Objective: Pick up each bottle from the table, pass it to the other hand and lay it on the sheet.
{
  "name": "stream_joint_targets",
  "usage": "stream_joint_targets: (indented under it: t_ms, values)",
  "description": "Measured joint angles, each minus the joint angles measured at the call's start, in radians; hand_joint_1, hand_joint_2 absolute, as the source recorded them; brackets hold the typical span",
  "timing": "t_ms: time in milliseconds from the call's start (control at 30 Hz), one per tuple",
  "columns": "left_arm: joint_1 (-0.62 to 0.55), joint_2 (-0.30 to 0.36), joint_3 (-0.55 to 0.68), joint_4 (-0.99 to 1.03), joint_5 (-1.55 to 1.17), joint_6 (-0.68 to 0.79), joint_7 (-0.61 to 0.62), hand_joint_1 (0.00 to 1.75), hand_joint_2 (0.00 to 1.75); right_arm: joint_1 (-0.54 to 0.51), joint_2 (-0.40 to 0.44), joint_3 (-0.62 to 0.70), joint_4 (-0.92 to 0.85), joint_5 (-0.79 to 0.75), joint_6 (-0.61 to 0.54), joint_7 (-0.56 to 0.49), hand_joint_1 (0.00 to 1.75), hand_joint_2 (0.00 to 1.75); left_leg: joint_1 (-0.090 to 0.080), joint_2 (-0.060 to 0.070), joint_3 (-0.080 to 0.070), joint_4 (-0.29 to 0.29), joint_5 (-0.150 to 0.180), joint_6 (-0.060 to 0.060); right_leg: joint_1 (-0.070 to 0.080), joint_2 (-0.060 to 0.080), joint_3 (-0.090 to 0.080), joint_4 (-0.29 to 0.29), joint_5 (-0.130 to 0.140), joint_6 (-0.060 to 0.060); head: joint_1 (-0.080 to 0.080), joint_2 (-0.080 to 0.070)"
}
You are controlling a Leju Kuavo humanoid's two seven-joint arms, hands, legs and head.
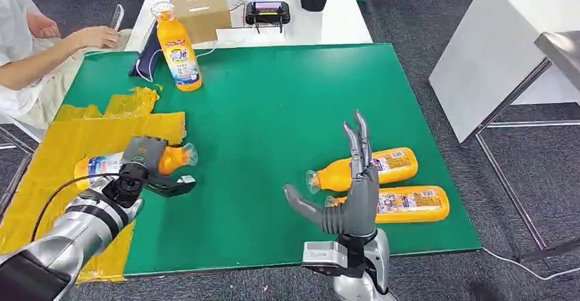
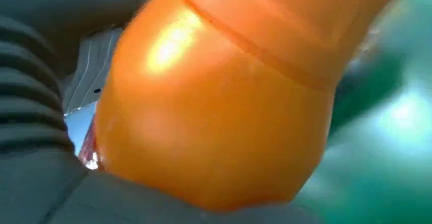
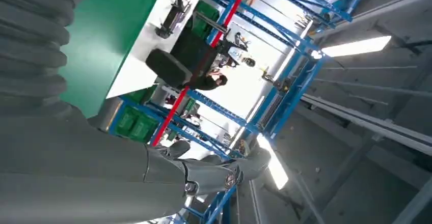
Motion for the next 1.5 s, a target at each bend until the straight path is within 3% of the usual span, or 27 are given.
stream_joint_targets:
  t_ms: [33, 67, 100, 567, 900, 1033, 1167, 1267, 1500]
  values:
    - [-0.004, 0.0, 0.009, 0.013, 0.006, -0.004, -0.005, 1.05, 1.75, -0.003, -0.001, 0.0, 0.002, -0.002, 0.0, -0.001, 0.0, 1.75, 0.0, 0.0, 0.0, 0.0, 0.0, 0.0, 0.0, -0.001, 0.0, 0.0, 0.0, 0.0, 0.001, 0.0]
    - [-0.006, 0.0, 0.016, 0.025, 0.007, -0.005, -0.008, 0.07, 1.75, -0.006, -0.001, 0.0, 0.004, -0.004, 0.0, -0.002, 0.0, 1.75, 0.0, 0.0, 0.0, 0.0, 0.0, 0.0, 0.0, 0.0, 0.001, 0.0, 0.0, 0.0, 0.0, 0.0]
    - [-0.008, 0.0, 0.02, 0.033, 0.01, -0.006, -0.01, 0.0, 1.75, -0.008, -0.001, 0.0, 0.006, -0.005, 0.0, -0.002, 0.0, 1.75, 0.0, 0.0, 0.0, 0.0, 0.0, 0.0, 0.0, 0.0, 0.001, 0.0, 0.0, 0.0, 0.0, 0.0]
    - [-0.006, -0.006, 0.138, 0.083, 0.114, 0.019, -0.111, 0.0, 1.75, -0.019, -0.004, 0.0, 0.023, -0.027, -0.002, -0.012, 0.0, 1.75, 0.0, 0.0, 0.002, 0.0, 0.0, 0.0, 0.0, 0.0, 0.002, 0.001, 0.0, 0.0, 0.0, 0.0]
    - [0.084, -0.031, 0.313, 0.029, 0.244, 0.458, -0.255, 0.0, 1.75, -0.019, -0.015, 0.0, 0.04, -0.027, -0.007, -0.019, 0.0, 1.75, 0.0, 0.001, 0.001, 0.0, 0.0, 0.0, 0.0, 0.0, 0.0, 0.001, 0.0, 0.0, 0.0, 0.0]
    - [0.175, -0.051, 0.434, -0.142, 0.279, 0.502, -0.42, 0.0, 1.75, -0.018, -0.028, 0.0, 0.048, 0.047, -0.001, 0.019, 0.0, 1.75, 0.0, 0.001, 0.001, 0.0, 0.0, 0.0, 0.0, 0.0, -0.001, 0.0, 0.0, 0.0, -0.001, 0.0]
    - [0.313, -0.127, 0.64, -0.443, 0.379, 0.507, -0.694, 0.0, 1.75, -0.019, -0.073, -0.01, 0.061, 0.29, 0.08, 0.172, 0.0, 1.75, -0.001, 0.001, 0.0, 0.0, 0.0, 0.0, 0.0, 0.0, -0.002, 0.0, 0.0, 0.0, 0.0, 0.0]
    - [0.413, -0.159, 0.677, -0.655, 0.588, 0.478, -0.702, 0.0, 1.75, -0.025, -0.116, -0.033, 0.074, 0.381, 0.165, 0.256, 0.0, 1.75, -0.002, 0.002, 0.0, 0.0, -0.003, -0.001, -0.001, 0.002, -0.002, 0.0, 0.0, 0.0, 0.0, 0.0]
    - [0.58, -0.184, 0.67, -0.99, 0.95, 0.297, -0.756, 0.0, 1.75, -0.052, -0.194, -0.095, 0.107, 0.483, 0.287, 0.326, 0.0, 1.75, -0.002, 0.001, 0.0, 0.0, -0.002, 0.0, -0.001, 0.001, -0.002, 0.0, 0.0, 0.0, 0.0, 0.0]
